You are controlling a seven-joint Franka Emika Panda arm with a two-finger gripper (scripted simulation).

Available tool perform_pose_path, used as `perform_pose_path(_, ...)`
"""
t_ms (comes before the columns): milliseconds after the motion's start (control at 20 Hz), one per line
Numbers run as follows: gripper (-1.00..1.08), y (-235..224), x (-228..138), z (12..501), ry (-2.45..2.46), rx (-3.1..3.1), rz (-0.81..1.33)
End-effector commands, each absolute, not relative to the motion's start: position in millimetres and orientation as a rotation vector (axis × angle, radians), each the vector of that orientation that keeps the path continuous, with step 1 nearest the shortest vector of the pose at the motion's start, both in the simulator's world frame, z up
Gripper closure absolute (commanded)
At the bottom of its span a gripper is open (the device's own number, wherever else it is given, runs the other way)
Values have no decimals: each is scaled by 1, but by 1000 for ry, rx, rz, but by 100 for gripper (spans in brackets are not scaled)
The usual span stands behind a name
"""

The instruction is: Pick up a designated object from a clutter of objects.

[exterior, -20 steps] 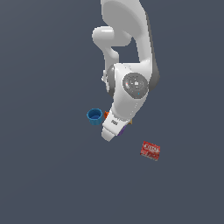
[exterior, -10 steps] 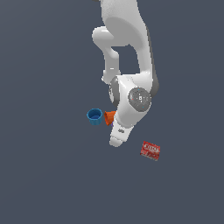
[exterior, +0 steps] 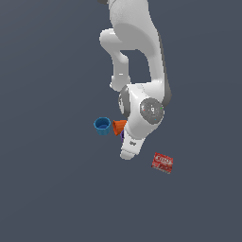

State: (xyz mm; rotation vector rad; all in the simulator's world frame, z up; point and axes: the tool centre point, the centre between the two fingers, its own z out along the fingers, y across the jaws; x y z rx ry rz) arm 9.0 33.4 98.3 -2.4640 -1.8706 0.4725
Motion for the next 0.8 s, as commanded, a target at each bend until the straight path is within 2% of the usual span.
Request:
perform_pose_path(0, -20, 33, 8, 96, -1871, -2463, 473)
perform_pose_path(500, -20, 29, 1, 70, -1877, -2458, 473)
perform_pose_path(550, 108, 29, 1, 70, -1877, -2458, 473)
perform_pose_path(750, 108, 29, 1, 70, -1877, -2458, 473)
